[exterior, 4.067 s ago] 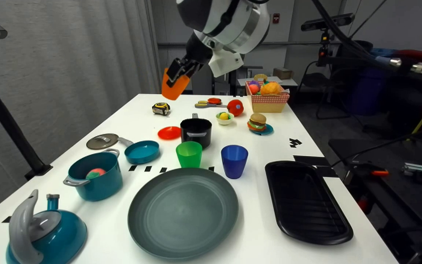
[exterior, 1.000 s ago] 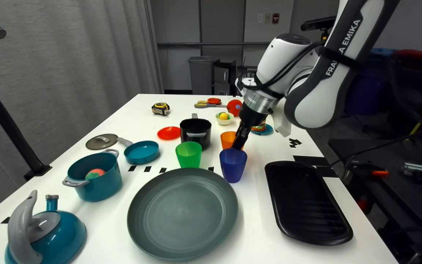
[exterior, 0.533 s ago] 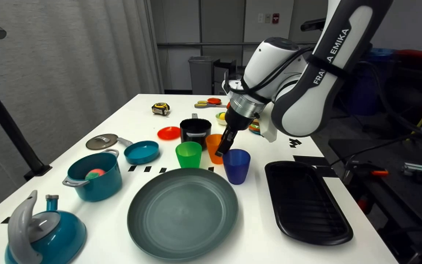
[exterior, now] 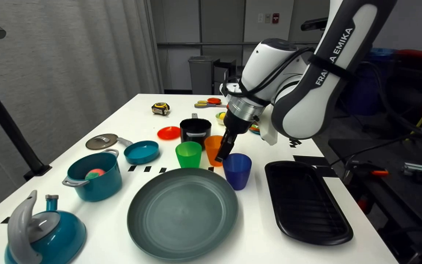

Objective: Pick up the fries and put them in the orange cup, then pour them into a pot

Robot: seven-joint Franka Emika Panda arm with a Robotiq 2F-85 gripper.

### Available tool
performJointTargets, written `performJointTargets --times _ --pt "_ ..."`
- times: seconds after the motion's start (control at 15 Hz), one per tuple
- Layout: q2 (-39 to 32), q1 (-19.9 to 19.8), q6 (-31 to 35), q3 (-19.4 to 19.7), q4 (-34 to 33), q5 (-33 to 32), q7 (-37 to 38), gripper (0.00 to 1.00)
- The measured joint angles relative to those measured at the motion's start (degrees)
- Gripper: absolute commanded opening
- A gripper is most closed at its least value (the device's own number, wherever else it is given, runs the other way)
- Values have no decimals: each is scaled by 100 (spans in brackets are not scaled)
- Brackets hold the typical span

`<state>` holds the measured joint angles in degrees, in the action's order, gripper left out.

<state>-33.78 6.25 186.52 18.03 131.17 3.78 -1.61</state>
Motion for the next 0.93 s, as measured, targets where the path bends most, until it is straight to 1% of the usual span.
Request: performJointTargets --times 0.27,0.4,0.8,0.93 --pt "134 160 -19 50 4 0 23 100" --pt "292 300 -19 165 22 0 25 100" --pt "868 1101 -28 822 165 15 97 100" --pt "1119 1300 -105 1005 264 12 97 100"
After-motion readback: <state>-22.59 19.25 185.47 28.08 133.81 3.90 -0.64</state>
